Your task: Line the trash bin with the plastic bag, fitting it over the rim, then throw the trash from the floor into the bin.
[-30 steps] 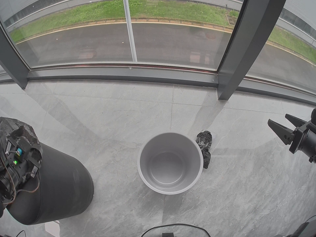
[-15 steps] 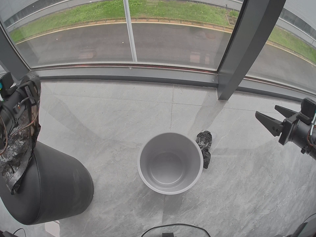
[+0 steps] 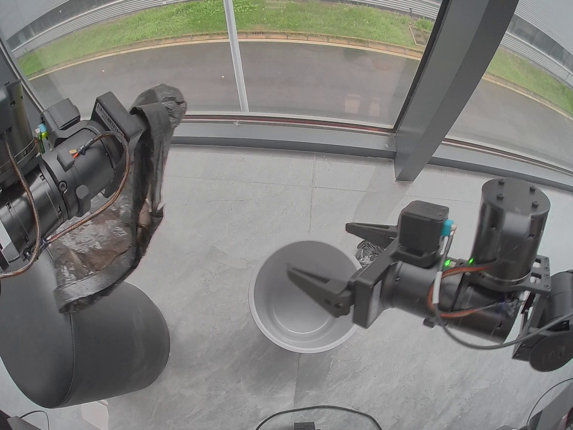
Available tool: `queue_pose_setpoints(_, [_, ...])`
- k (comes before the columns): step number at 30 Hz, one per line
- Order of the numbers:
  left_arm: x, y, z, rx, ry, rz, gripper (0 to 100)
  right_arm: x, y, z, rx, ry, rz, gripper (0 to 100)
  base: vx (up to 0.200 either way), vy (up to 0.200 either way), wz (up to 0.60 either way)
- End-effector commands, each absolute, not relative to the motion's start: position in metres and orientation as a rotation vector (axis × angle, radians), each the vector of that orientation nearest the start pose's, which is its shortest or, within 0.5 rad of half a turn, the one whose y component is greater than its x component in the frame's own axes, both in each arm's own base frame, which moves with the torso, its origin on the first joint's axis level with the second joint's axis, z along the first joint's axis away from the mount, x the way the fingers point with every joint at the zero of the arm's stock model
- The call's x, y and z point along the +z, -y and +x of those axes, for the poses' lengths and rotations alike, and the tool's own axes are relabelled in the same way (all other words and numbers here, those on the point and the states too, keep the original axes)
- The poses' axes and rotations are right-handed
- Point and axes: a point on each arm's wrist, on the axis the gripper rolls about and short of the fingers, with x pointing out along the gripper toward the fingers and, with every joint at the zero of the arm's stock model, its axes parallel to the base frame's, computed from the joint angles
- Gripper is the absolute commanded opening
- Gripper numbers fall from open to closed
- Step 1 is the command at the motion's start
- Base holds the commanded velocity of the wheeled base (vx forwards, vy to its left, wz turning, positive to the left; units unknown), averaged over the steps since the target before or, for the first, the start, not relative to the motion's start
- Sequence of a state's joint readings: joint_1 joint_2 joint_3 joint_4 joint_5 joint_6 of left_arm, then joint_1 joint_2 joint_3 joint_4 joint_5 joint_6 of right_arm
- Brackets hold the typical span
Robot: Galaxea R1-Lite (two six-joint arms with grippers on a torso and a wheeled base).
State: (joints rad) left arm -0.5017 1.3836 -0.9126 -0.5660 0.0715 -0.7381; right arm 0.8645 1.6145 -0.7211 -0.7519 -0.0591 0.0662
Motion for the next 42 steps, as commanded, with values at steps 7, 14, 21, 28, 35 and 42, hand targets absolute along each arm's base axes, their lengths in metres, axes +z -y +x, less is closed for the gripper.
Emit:
queue_pose_setpoints(7, [0.305, 0.123, 0.193, -0.716, -0.216, -0.879, 0, 0.159, -0.262, 0.169, 0.882, -0.199, -0.043, 100, 0.000, 0.000, 0.00])
queue_pose_setpoints(14, [0.282, 0.131, 0.203, -0.711, -0.288, -0.862, 0, 0.144, -0.260, 0.159, 0.900, -0.243, -0.074, 100, 0.000, 0.000, 0.00])
queue_pose_setpoints(21, [0.285, 0.143, 0.191, -0.813, -0.317, -0.871, 0, 0.122, -0.265, 0.167, 0.839, -0.240, -0.082, 100, 0.000, 0.000, 0.00])
queue_pose_setpoints(28, [0.294, 0.144, 0.179, -0.865, -0.300, -0.879, 0, 0.105, -0.259, 0.179, 0.771, -0.232, -0.085, 100, 0.000, 0.000, 0.00])
queue_pose_setpoints(35, [0.306, 0.140, 0.173, -0.887, -0.261, -0.896, 0, 0.098, -0.262, 0.181, 0.769, -0.248, -0.094, 100, 0.000, 0.000, 0.00])
queue_pose_setpoints(42, [0.310, 0.138, 0.169, -0.899, -0.257, -0.917, 0, 0.093, -0.264, 0.182, 0.767, -0.257, -0.107, 100, 0.000, 0.000, 0.00])
